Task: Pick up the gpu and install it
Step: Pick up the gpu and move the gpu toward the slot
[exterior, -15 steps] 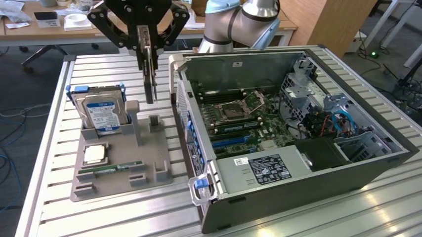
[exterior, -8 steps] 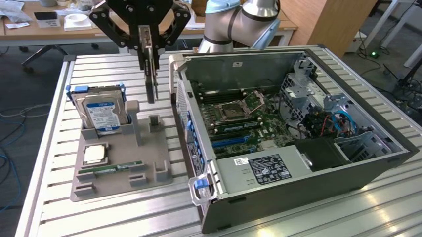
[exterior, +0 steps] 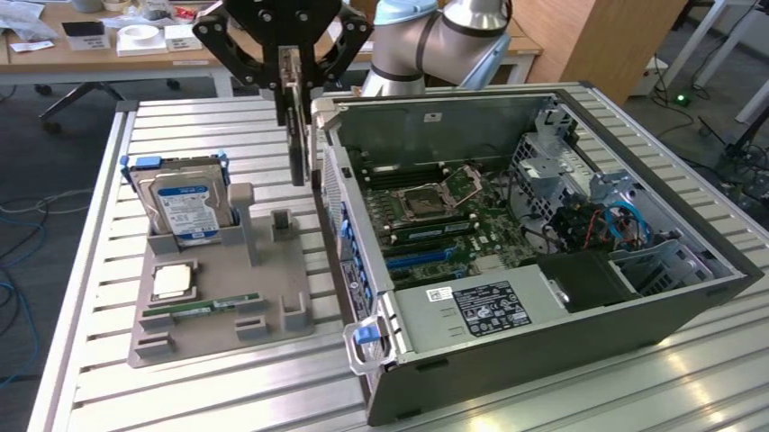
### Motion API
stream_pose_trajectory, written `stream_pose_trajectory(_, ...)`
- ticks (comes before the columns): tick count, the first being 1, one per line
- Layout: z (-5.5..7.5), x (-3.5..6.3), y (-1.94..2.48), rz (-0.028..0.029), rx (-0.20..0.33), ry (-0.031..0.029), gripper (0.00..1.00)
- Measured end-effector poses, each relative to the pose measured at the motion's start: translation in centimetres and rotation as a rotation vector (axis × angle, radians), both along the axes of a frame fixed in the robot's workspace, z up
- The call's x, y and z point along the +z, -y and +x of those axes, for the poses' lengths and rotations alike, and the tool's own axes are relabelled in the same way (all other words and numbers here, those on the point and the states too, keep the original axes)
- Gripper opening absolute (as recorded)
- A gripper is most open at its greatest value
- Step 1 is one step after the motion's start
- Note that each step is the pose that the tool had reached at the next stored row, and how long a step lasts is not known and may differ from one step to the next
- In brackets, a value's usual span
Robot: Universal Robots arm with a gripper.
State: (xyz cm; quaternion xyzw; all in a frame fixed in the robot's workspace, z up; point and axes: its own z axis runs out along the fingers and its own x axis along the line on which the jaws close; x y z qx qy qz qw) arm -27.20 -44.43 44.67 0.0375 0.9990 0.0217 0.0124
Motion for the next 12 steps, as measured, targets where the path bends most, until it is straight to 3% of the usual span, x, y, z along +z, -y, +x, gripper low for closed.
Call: stream_pose_trajectory(12,3.5,0.0,0.0,0.0009,0.0,0.0,0.27)
